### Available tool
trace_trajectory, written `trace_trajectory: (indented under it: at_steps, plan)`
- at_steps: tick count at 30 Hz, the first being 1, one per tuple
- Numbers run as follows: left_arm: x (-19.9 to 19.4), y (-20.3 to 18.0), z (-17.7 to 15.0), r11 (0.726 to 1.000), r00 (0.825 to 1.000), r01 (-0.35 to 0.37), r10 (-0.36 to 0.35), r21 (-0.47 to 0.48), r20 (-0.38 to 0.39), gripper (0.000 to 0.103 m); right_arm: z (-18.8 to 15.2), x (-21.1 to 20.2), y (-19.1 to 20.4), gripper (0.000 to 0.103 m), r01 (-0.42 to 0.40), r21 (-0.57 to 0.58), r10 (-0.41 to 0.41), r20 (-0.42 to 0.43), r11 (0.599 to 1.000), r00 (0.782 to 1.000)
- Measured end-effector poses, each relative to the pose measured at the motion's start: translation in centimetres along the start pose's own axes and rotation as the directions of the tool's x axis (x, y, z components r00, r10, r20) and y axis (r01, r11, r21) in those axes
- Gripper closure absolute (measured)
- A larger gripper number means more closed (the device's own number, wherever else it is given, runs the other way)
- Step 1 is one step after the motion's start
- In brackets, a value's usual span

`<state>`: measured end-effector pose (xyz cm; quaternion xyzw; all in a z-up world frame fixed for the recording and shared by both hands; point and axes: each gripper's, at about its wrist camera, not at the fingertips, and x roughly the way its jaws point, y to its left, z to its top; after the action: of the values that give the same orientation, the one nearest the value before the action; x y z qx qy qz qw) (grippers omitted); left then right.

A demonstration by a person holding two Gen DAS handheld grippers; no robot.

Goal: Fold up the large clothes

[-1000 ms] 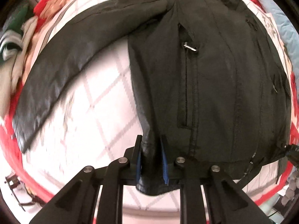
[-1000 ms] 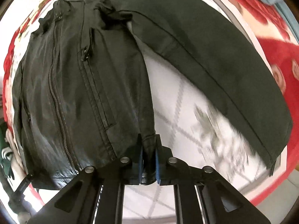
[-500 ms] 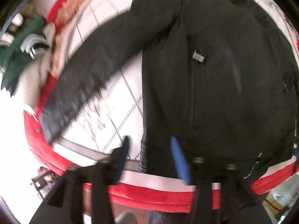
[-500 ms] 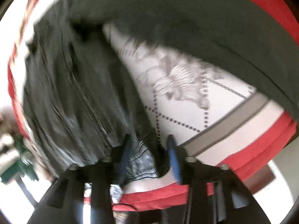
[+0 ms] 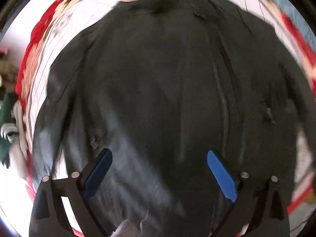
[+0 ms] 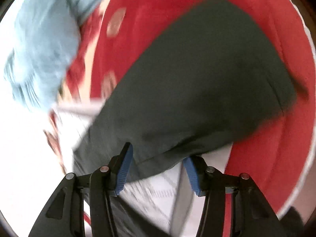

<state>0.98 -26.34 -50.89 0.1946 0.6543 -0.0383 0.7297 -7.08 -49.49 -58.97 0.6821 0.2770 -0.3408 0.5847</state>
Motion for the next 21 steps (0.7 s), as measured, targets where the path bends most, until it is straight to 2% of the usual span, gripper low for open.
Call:
trace_trajectory:
  at_steps: [2,5,8,9,13,14,15,16,17,19,21]
  plan:
    - [1.4,-2.1,-0.5,0.999,0.999,-0.046,0.047,0.025,-0.011,0.004,1.3,-0.4,-0.6,0.05,-0.037,0.046,0.036,0.016,0.998,0.999]
    - [1.9,-3.2,-1.5,0.999,0.998,-0.053,0.053,-0.011,-0.014,0.0,1.5,1.9,0.8,0.05,-0.093,0.06,0.09,0.042,0.994,0.995]
    - [1.5,-5.6,-2.0,0.998,1.0,-0.023,0.022,-0.054,-0.011,0.0,2.7,0.9,0.9,0.049,-0.117,0.0,0.117,0.056,0.993,0.992]
    - [2.1,-5.1,-1.0,0.998,1.0,-0.013,0.012,-0.061,-0.011,0.0,3.2,0.7,1.1,0.049,-0.129,-0.018,0.13,0.053,0.992,0.99]
    - [2.6,-4.3,-2.1,0.988,0.996,0.074,-0.079,-0.139,-0.031,0.0,4.4,1.6,2.0,0.049,-0.192,0.025,0.191,0.025,0.981,0.981]
    - [2.6,-4.2,-2.6,0.983,0.994,0.1,-0.106,-0.155,-0.035,0.0,4.4,1.6,2.0,0.052,-0.192,0.025,0.191,0.025,0.981,0.981]
    - [2.4,-4.4,-3.2,0.98,0.991,0.121,-0.128,-0.158,-0.034,0.0,5.2,1.3,2.1,0.072,-0.203,0.033,0.203,0.028,0.979,0.979]
    - [2.3,-4.6,-3.4,0.98,0.991,0.125,-0.132,-0.154,-0.034,0.0,5.7,1.3,2.4,0.088,-0.176,0.012,0.176,0.017,0.984,0.984]
    - [2.3,-4.4,-3.5,0.982,0.991,0.122,-0.128,-0.143,-0.038,0.0,6.0,1.4,2.8,0.097,-0.151,-0.006,0.152,0.017,0.988,0.988]
    - [2.0,-4.6,-3.6,0.989,0.994,0.094,-0.099,-0.115,-0.043,0.0,6.5,1.3,4.2,0.097,-0.11,-0.02,0.111,0.037,0.994,0.993]
    - [1.7,-5.4,-3.9,0.992,0.996,0.071,-0.076,-0.103,-0.051,0.0,7.1,0.3,5.7,0.098,-0.122,-0.016,0.123,0.072,0.992,0.99]
